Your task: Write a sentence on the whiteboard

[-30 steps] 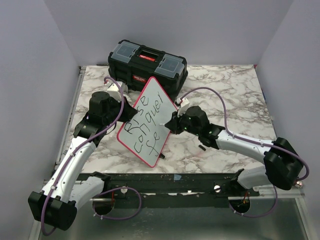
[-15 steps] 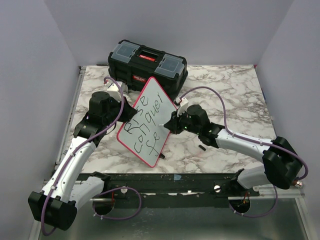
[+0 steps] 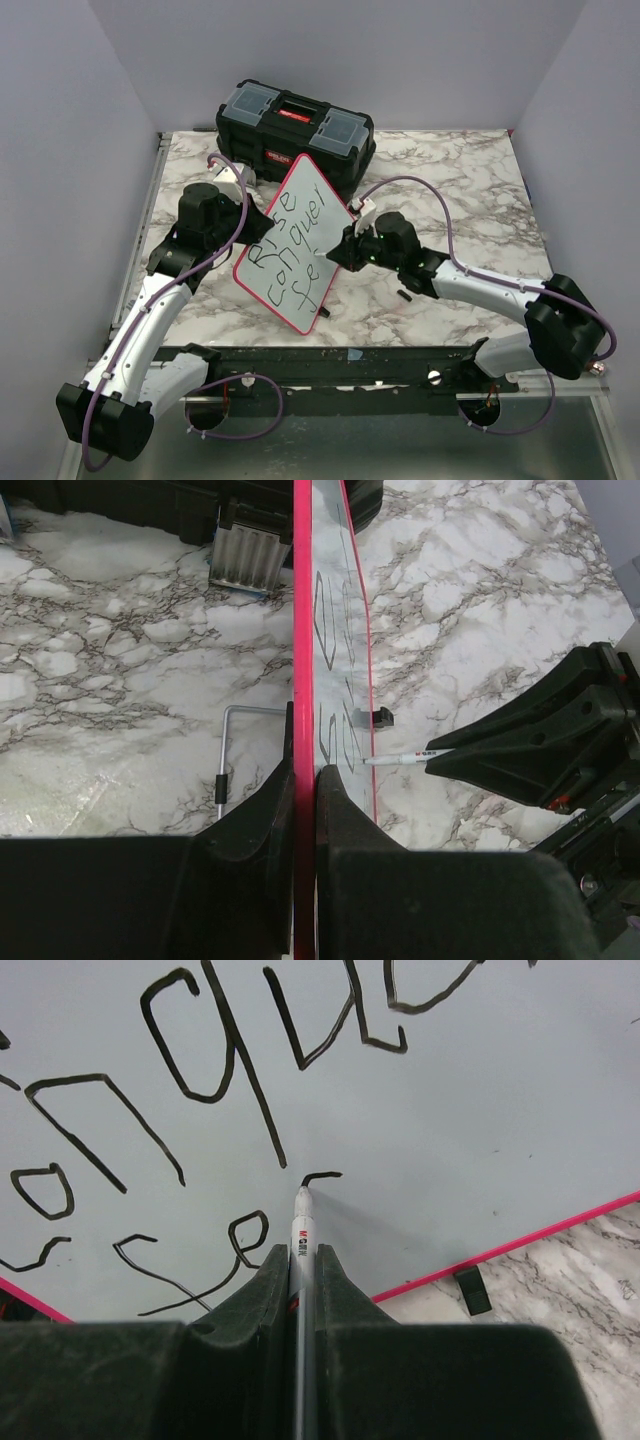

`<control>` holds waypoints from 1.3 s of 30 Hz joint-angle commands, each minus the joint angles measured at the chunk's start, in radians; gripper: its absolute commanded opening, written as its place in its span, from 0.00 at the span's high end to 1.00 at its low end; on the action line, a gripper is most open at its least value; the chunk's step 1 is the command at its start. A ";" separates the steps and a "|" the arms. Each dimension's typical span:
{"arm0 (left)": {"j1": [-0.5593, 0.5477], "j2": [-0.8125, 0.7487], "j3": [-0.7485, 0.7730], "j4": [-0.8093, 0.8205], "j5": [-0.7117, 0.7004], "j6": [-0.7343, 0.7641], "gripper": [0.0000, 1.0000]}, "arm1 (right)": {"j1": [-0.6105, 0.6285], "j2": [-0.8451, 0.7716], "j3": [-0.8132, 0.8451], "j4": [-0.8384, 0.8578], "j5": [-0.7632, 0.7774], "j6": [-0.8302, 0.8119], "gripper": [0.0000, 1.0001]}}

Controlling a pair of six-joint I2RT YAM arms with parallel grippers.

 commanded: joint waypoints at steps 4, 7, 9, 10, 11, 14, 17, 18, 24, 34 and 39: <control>-0.011 0.007 -0.015 -0.079 -0.034 0.108 1.00 | 0.006 -0.011 -0.062 0.001 -0.048 0.015 0.99; -0.012 0.005 -0.015 -0.079 -0.034 0.108 1.00 | 0.006 -0.017 -0.073 0.001 -0.030 0.015 0.99; -0.011 0.004 -0.015 -0.080 -0.034 0.108 1.00 | 0.006 -0.017 -0.072 -0.004 -0.012 0.018 0.99; -0.012 0.005 -0.016 -0.079 -0.034 0.108 1.00 | 0.007 -0.014 -0.070 -0.005 0.001 0.019 0.99; -0.011 0.005 -0.015 -0.079 -0.034 0.108 1.00 | 0.007 -0.012 -0.069 -0.011 0.016 0.021 0.99; -0.011 0.003 -0.015 -0.079 -0.033 0.108 1.00 | 0.006 -0.005 -0.051 -0.033 0.065 0.018 0.99; -0.011 0.005 -0.015 -0.079 -0.034 0.108 1.00 | 0.007 0.001 -0.027 -0.045 0.092 0.014 0.99; -0.012 0.005 -0.015 -0.079 -0.033 0.108 1.00 | 0.006 0.004 -0.019 -0.049 0.095 0.010 0.99; -0.011 0.003 -0.015 -0.079 -0.034 0.108 1.00 | 0.006 0.019 0.031 -0.062 0.106 0.001 0.99; -0.012 0.003 -0.015 -0.079 -0.032 0.108 1.00 | 0.006 0.034 0.082 -0.070 0.103 -0.004 0.99; -0.013 0.001 -0.015 -0.080 -0.032 0.107 1.00 | 0.007 0.035 0.094 -0.070 0.092 -0.002 0.99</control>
